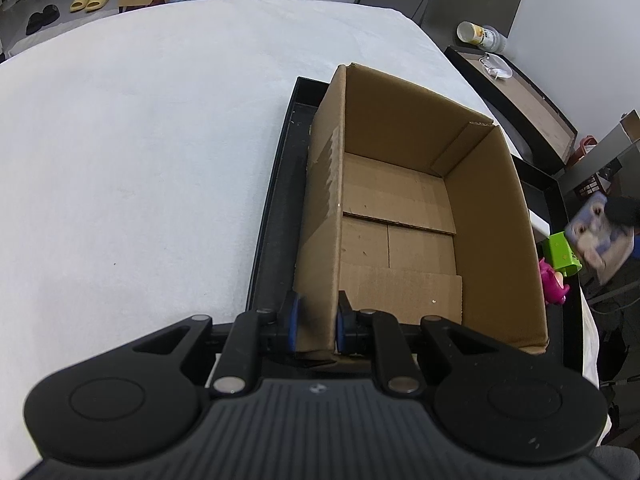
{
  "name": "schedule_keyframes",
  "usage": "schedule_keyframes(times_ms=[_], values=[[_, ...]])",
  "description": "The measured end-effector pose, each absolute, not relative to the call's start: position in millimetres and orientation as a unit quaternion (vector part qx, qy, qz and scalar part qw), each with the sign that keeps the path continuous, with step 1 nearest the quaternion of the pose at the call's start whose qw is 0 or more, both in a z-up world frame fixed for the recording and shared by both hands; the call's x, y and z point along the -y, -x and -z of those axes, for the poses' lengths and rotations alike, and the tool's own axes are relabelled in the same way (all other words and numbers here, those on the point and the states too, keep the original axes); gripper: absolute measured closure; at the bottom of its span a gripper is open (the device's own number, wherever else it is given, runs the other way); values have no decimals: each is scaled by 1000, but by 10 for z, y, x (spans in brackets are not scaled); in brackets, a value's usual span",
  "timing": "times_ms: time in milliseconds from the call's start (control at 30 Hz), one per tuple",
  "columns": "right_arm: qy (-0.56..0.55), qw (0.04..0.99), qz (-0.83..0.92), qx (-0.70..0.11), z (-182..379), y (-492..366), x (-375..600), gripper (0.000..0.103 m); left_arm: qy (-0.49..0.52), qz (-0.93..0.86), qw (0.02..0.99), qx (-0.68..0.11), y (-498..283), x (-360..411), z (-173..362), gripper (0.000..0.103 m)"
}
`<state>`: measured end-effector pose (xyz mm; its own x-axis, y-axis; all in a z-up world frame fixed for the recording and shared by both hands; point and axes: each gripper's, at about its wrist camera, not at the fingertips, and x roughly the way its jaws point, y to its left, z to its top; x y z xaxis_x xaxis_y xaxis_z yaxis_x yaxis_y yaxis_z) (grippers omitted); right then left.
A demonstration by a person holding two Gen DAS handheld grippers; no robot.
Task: Organize rigid objects
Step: 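Carry the lavender cube figure into the box and open the right gripper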
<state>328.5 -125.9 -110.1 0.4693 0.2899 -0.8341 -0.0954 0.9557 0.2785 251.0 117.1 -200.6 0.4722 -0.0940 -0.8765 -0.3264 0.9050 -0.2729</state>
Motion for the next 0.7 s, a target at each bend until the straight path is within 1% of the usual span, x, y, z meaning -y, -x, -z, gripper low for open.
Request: schedule_keyframes(times_ms=[400, 700], values=[[-68, 851, -142, -502, 1075, -3326, 839, 60, 224, -66, 829, -508, -2488, -1233, 2018, 86], [-44, 844, -160, -511, 1194, -3364, 482, 60, 233, -61, 828, -507, -2481, -1276, 2022, 85]])
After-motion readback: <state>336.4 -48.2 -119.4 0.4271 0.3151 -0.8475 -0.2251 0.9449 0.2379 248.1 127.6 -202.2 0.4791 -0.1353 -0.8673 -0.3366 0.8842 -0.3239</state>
